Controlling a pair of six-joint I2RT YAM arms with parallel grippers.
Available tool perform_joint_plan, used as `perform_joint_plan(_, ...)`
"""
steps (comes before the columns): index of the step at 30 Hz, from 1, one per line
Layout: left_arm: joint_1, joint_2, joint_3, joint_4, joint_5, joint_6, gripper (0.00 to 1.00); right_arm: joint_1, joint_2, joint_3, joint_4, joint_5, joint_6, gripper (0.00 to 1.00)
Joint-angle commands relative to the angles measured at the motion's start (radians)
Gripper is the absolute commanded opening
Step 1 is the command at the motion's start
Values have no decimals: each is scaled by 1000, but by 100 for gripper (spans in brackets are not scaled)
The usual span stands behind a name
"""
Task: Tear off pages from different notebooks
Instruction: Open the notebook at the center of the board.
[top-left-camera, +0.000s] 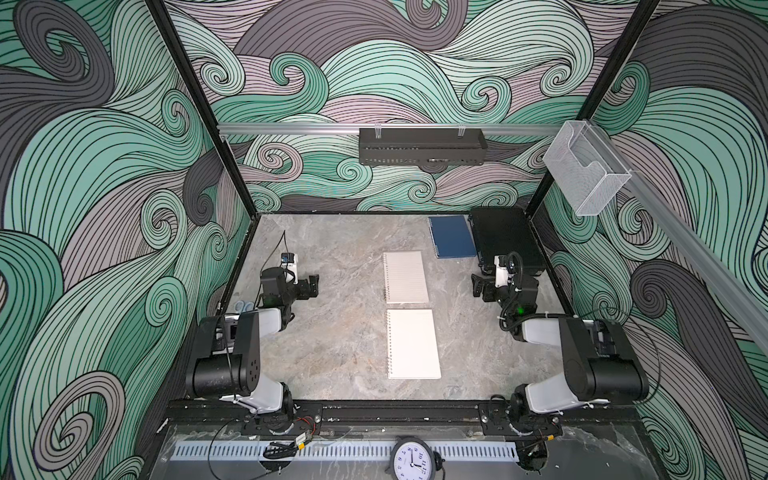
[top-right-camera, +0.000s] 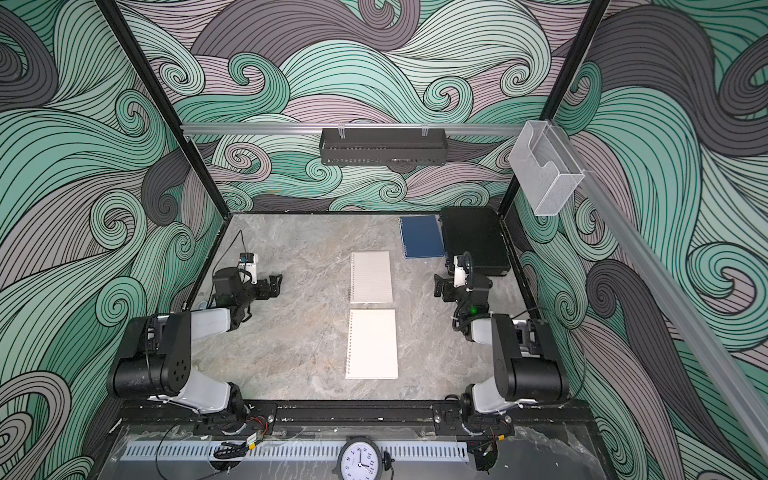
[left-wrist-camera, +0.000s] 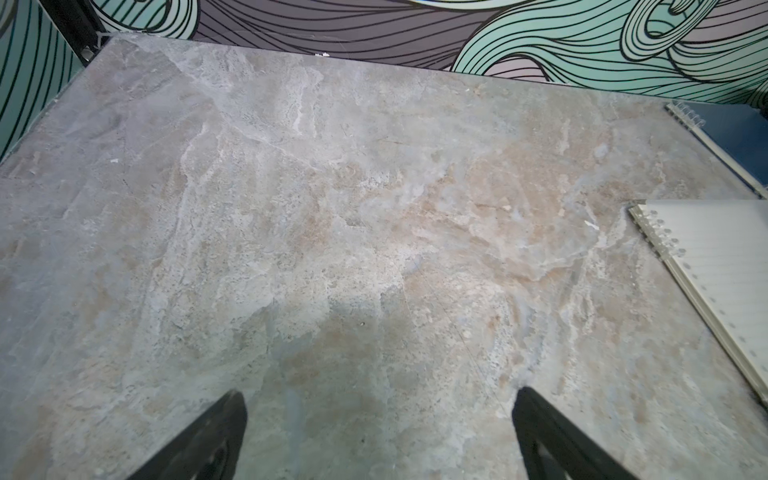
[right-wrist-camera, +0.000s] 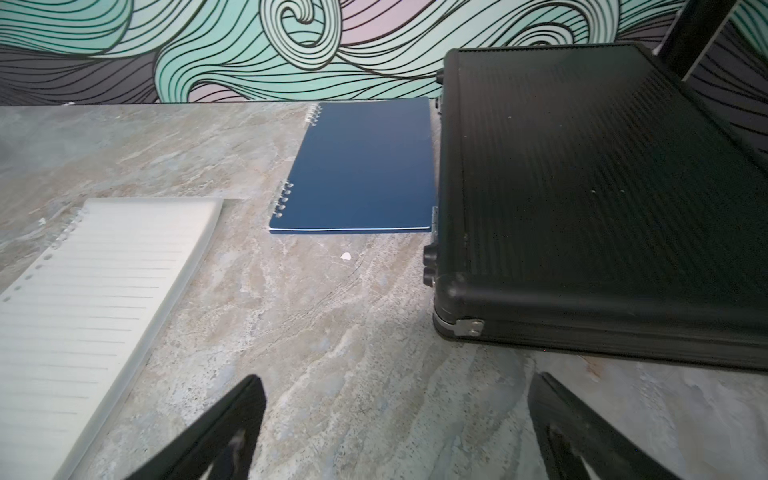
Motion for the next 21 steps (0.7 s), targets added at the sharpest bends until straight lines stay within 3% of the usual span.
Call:
perform_joint_plan(1,-10,-127,198,-298,-1,-26,99,16,-151,118,-267,145,42,99)
perform_joint_plan(3,-31,-181,259,-374,41,-59,98,37,-211,219,-486,236,103,99)
perform_joint_plan(7,-151,-262,324,-486,-103,-179,98,122,-290,332,-753,275,195,99)
perform_joint_plan(9,-205,-268,350,-573,-158,-287,98,167,-324,338,-807,212,233,98)
perform_joint_plan(14,-344,-237,309,-729,-51,-527,91,245,-318,296,-877,-40,395,90)
perform_joint_plan(17,-468,-207,265,-766,-48,-616,89,320,-266,287,-919,-63,423,83)
perform_joint_plan(21,-546,-114,295,-818,-15,-659,88,354,-171,304,-909,-87,463,77)
